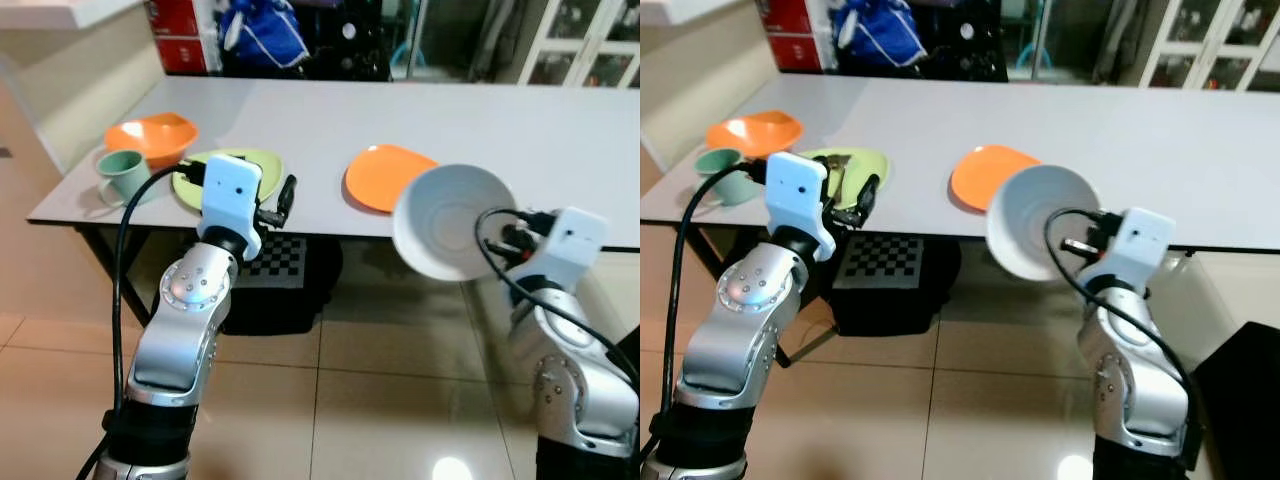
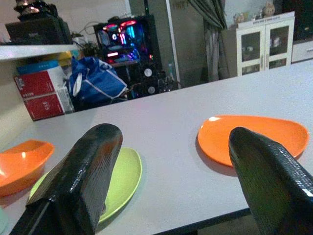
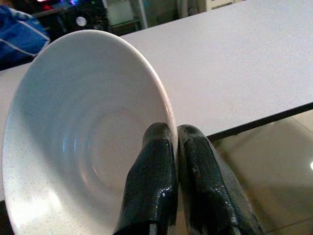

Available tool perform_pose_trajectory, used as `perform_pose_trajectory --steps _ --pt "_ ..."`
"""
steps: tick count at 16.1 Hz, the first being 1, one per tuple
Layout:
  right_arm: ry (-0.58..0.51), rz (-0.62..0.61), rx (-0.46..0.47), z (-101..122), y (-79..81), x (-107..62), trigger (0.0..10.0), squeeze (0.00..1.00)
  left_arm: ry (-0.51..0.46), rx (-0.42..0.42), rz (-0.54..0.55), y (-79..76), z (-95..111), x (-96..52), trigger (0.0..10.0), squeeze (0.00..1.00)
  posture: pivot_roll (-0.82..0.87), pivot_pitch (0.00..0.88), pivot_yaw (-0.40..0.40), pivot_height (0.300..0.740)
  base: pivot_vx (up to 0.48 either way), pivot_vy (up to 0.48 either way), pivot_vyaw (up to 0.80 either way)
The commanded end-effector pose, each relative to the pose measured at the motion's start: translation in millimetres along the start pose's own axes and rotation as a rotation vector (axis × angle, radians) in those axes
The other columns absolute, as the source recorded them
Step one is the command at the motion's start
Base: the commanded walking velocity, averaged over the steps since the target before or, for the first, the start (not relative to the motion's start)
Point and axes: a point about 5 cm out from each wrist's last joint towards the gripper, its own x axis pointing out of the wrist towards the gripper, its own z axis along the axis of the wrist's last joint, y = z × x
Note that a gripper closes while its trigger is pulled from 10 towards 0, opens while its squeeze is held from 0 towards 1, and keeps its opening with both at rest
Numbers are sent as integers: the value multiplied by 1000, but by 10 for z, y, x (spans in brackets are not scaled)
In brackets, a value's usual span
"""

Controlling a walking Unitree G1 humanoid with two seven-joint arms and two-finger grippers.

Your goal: Setting the table

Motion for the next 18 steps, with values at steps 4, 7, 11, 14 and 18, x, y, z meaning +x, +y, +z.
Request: perform_pose_trajectory --steps 4,7,11,14,18 --pt "-32 46 15 94 105 -15 10000 0 -7 0 -3 33 24 -17 10000 0 -24 0 6 740 438 0 0" --pt "-35 47 20 102 105 -13 10000 0 -8 -1 -10 21 21 -16 10000 0 -25 0 6 740 440 0 -317" --pt "-36 39 17 97 84 -14 10000 0 -8 -1 -21 6 20 -14 10000 0 -24 0 10 740 439 0 0" --pt "-35 29 30 99 69 -20 10000 0 -9 -4 -31 2 20 -11 10000 0 -27 0 16 740 440 0 -267" --pt "-34 15 29 102 43 -30 10000 0 -9 -8 -53 -17 17 -16 10000 0 -32 0 22 740 440 0 -800"
